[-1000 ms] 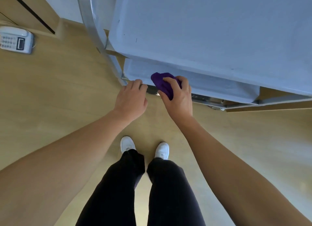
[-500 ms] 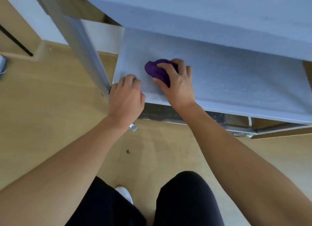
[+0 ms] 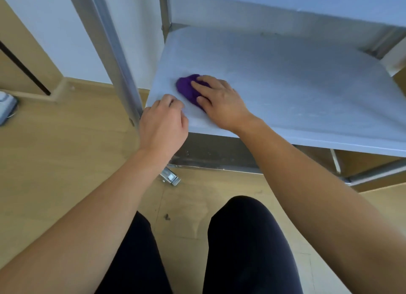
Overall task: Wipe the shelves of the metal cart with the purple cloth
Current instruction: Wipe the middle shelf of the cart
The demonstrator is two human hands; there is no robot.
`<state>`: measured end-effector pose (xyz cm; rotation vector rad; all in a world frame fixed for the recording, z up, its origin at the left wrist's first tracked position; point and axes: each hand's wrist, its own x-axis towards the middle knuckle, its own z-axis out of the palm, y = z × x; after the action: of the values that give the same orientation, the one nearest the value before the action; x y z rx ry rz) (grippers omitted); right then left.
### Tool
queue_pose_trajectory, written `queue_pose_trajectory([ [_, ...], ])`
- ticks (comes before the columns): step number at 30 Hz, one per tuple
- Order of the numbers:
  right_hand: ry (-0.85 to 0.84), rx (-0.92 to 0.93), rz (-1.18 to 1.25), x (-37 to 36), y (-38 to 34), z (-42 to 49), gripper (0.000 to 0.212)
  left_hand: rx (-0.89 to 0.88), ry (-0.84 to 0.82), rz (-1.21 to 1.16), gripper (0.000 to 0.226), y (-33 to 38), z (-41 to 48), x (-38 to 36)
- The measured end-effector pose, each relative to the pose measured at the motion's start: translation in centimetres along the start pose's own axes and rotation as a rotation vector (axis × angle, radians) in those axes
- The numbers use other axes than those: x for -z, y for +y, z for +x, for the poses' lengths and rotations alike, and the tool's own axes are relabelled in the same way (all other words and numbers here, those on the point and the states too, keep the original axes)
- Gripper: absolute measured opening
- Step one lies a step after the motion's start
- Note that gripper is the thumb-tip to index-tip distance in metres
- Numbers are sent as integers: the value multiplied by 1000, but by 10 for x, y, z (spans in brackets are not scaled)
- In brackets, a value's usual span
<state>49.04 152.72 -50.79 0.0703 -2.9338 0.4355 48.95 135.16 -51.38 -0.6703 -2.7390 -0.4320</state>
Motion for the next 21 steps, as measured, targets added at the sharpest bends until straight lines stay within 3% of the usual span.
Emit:
queue_pose_trajectory([
  [5,73,-381,-78,12,40,-13,44,23,-24,-60,30,4,2,4],
  [11,53,19,-15,-14,-43,-12,41,26,-8,-159,25,-7,-7,3],
  [13,31,11,37,-8,-29,-10,41,22,-7,-179,29,-9,-13,4],
  [18,50,-314,-80,-2,-6,-8,47,60,16,-168,36,-8,-22,6],
  [21,77,-113,-78,-18,-52,-10,47,100,9,-201,37,-8,-25,8],
])
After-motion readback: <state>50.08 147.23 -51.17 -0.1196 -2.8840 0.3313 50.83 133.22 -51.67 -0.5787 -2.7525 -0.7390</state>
